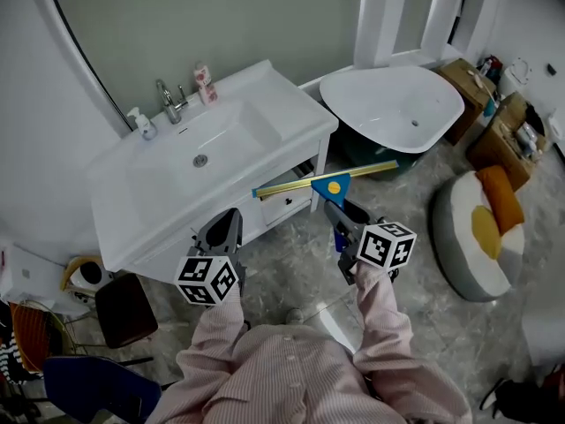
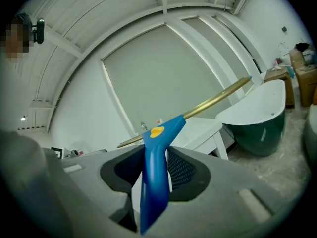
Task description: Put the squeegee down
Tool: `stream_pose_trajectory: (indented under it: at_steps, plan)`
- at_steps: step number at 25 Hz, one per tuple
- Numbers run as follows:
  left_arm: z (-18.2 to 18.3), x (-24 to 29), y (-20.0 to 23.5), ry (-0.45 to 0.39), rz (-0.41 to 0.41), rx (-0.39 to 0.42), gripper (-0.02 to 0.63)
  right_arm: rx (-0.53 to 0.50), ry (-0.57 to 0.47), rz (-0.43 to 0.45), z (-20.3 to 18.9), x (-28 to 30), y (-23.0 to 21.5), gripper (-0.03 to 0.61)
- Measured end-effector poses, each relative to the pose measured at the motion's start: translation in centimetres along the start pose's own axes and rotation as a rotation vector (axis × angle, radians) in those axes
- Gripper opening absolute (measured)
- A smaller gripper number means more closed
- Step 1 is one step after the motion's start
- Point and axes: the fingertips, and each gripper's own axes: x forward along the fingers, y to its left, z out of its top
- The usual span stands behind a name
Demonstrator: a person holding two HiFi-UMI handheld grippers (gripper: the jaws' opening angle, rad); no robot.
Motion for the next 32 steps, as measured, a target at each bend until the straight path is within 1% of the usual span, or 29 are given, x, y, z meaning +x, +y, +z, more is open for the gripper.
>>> stream_pose_trajectory:
  at_steps: [4,9,17,25,32]
  plan:
    - [0.4,2.2,1.2,-0.002,-0.009,-0.007,0.002,0.002,-0.005,-0.014,0.8,1.6,-1.4,0.143]
    - [0.2,4.5,2.2,0.018,-0.026,-0.021,0.002,0.010,0.005,-0.018,1.6,3.6,-2.9,0.143]
    - [0.6,8.6,4.7,0.011,0.003,-0.038,0.002,0.001,0.031,-0.009,3.4,7.8,-5.8,0.143]
    - [1.4,16.2,6.7,0.014,0.038,-0.046,0.002,0.003,0.059,0.033,7.3,13.8,-11.2,0.142]
    - [3.3,23.3,9.3,0.006,0.088,-0.074,0.002,-0.017,0.122,0.080,11.2,20.7,-15.3,0.143]
